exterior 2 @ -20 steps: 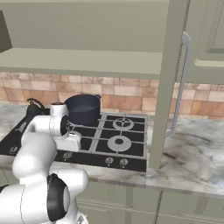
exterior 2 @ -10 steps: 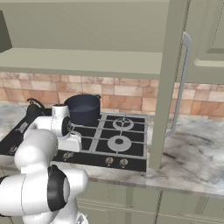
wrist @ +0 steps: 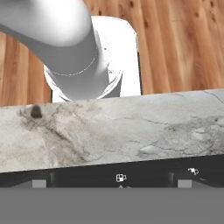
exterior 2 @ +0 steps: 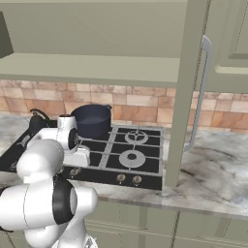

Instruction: Pick the kettle from the cabinet and place it on a stove burner. Then pick the pot from the counter and place it on another stove burner. Finally, turn both burners on.

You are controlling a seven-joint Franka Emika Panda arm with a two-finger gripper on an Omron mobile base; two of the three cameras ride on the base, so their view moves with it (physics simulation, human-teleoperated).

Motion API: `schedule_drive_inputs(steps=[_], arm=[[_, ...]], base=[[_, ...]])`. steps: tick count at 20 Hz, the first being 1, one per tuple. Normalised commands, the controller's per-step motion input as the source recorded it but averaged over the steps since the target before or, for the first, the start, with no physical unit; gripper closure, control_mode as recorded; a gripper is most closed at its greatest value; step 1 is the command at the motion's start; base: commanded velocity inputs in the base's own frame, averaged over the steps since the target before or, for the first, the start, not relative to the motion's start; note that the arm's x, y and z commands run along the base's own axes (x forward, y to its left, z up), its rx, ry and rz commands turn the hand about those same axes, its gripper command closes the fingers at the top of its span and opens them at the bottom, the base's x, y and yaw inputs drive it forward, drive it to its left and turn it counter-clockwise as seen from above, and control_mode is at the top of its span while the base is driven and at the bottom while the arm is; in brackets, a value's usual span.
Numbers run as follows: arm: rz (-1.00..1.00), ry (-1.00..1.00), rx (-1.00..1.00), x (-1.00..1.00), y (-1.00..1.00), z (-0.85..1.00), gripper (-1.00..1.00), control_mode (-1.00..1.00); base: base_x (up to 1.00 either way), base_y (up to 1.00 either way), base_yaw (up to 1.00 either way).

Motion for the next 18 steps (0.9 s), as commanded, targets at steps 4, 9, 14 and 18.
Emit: schedule_drive_inputs(steps=[4, 9, 14, 18], arm=[[0.00, 0.00, 0.00, 0.10, 0.03, -0.16, -1.00, -1.00], [0.00, 0.00, 0.00, 0.11, 0.00, -0.21, -1.00, -1.00], [0.00, 0.00, 0.00, 0.14, 0.00, -0.20, -1.00, -1.00], [0.00, 0.00, 0.00, 0.17, 0.00, -0.13, -1.00, -1.00]], base=[[0.00, 0.00, 0.00], [0.00, 0.00, 0.00], [0.00, 0.00, 0.00], [0.00, 0.00, 0.00]])
